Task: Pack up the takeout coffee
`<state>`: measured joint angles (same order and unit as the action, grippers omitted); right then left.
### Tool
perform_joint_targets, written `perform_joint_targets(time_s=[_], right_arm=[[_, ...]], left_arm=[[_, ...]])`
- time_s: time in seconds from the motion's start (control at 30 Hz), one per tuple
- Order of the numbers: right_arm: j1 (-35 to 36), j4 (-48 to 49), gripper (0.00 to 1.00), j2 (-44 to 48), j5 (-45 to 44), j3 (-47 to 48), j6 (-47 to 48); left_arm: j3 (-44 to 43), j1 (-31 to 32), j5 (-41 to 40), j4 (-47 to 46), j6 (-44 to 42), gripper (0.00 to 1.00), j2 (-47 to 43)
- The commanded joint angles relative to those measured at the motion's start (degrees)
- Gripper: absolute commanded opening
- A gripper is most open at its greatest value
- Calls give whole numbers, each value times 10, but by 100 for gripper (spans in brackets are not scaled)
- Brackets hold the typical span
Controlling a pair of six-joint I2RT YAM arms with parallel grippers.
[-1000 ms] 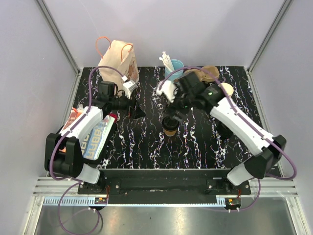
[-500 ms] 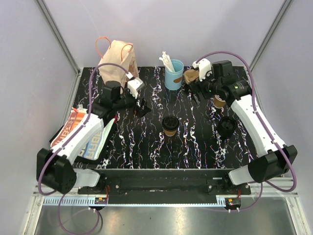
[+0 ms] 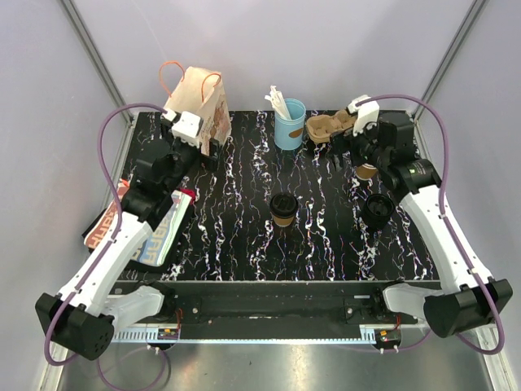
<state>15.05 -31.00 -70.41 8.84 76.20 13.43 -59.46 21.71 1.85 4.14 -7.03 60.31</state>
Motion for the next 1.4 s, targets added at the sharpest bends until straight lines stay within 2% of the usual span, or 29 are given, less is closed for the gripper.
perform_joint_targets(time_s=[0.0, 0.33, 0.57, 0.67, 0.77, 0.87, 1.07, 1.23, 1.37], right_arm=[[0, 67, 100, 26, -15, -20, -21], [-1, 89, 100, 30, -22, -39, -27], [0, 88, 100, 35, 5, -44, -26], [-1, 72, 100, 40, 53, -47, -13], [-1, 30, 98, 41, 188, -43, 15], [-1, -9, 97, 34, 268, -35, 40], [9, -68, 98, 13, 356, -21, 74], [75, -120, 95, -27, 325, -7, 121], [126, -135, 92, -61, 261, -2, 142]], left_arm=[[23, -7, -90, -40, 13, 99, -16], [34, -11, -149, -40, -15, 99, -33], [48, -11, -264, -109, -33, 99, -23], [48, -11, -279, -130, -49, 99, -16], [46, -11, -284, -135, -49, 99, -12], [48, -11, -307, -148, -55, 99, -10], [57, -13, -330, -161, -67, 99, -13], [61, -16, -322, -157, -64, 99, -11], [62, -18, -312, -151, -60, 99, -12]])
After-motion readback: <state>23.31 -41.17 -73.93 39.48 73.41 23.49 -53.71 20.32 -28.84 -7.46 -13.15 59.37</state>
